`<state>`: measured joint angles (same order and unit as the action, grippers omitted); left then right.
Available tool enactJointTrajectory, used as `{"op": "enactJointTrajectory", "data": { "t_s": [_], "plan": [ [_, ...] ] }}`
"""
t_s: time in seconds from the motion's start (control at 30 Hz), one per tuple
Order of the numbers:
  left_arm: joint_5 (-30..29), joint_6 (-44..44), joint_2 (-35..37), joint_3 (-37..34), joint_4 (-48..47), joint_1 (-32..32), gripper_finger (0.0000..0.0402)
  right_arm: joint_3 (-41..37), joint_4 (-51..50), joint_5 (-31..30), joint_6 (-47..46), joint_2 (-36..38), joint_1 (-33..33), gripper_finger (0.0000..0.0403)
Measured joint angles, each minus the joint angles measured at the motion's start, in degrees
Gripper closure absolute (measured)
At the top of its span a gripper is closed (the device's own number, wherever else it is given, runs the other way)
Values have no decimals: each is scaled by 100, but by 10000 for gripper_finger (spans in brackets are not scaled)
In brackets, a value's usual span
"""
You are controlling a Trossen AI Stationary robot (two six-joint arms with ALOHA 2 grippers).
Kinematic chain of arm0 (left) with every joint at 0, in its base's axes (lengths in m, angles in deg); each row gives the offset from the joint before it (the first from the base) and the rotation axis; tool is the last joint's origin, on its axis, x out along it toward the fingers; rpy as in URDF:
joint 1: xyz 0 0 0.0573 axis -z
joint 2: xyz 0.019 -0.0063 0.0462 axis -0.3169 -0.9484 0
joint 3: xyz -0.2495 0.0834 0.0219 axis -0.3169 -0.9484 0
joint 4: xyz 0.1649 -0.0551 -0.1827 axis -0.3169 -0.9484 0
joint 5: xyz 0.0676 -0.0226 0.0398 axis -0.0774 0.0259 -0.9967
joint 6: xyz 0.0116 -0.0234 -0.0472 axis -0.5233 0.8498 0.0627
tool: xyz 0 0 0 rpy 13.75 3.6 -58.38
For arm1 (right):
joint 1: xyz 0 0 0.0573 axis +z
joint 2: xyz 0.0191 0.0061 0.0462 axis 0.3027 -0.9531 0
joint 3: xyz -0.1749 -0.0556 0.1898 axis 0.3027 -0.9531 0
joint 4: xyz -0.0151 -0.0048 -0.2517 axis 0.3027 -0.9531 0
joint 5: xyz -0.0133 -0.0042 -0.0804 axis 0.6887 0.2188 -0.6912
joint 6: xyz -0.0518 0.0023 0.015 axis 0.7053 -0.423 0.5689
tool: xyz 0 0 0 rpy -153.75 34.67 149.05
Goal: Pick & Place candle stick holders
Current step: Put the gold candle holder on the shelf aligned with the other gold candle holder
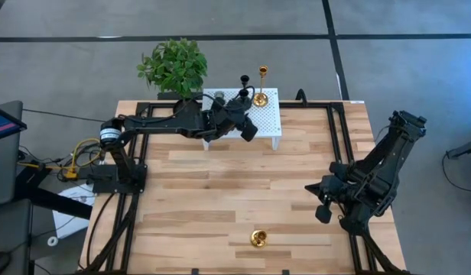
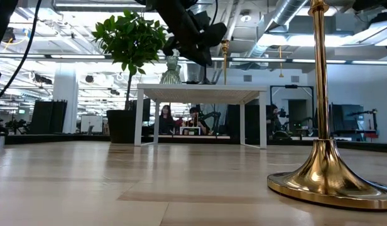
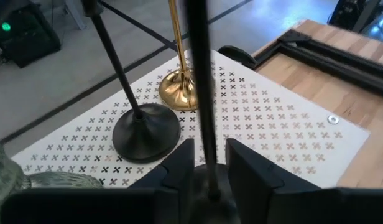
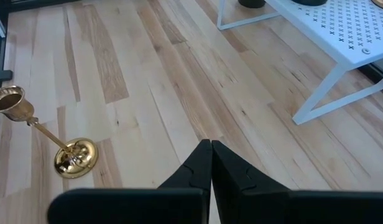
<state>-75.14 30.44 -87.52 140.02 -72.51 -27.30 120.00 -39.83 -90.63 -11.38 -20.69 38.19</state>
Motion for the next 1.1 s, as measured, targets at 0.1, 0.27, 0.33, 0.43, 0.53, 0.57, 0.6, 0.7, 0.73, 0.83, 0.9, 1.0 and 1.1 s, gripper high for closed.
{"op": "enactJointTrajectory", "data": {
  "t_s": [0.1, 0.27, 0.33, 0.43, 0.53, 0.57, 0.6, 0.7, 0.73, 0.83, 0.9, 1.0, 1.1],
  "plan": [
    [-1, -249, -4, -2, 11, 2, 290, 0, -1, 1, -8, 0, -2, 403],
    [-22, -261, -4, -2, 42, 2, 238, 0, 1, 0, -13, 0, -2, 403],
    [-26, -265, -4, -2, 56, 2, 217, 0, 1, 0, -13, 0, -2, 403],
    [-28, -279, -4, -2, 59, 2, 193, 0, 1, 0, -13, 0, -2, 403],
    [-42, -284, -4, -2, 61, 2, 181, 0, 1, 0, -13, 0, -2, 403],
    [-44, -284, -4, -2, 61, 2, 179, 0, 1, 0, -13, 0, -2, 403],
    [-44, -286, -4, -2, 61, 2, 179, 0, 1, 0, -13, 0, -2, 403],
    [-44, -294, -4, -2, 74, 11, 182, 0, 1, 0, -14, 0, -1, 403],
    [-45, -295, -4, -2, 80, 17, 184, 0, 1, 0, -15, 0, -2, 403],
    [-44, -410, 69, -2, 85, 29, 189, 0, 1, 0, -15, 0, -2, 403],
    [-61, -553, 159, 2, 116, 59, 192, 0, 1, -1, -15, 0, -2, 403],
    [-61, -593, 307, 7, 212, 71, 194, 0, 1, -2, -15, 2, -7, 403],
    [-68, -592, 481, 15, 267, 130, 194, 2, -3, -4, -15, 3, -19, 403]
  ]
}}
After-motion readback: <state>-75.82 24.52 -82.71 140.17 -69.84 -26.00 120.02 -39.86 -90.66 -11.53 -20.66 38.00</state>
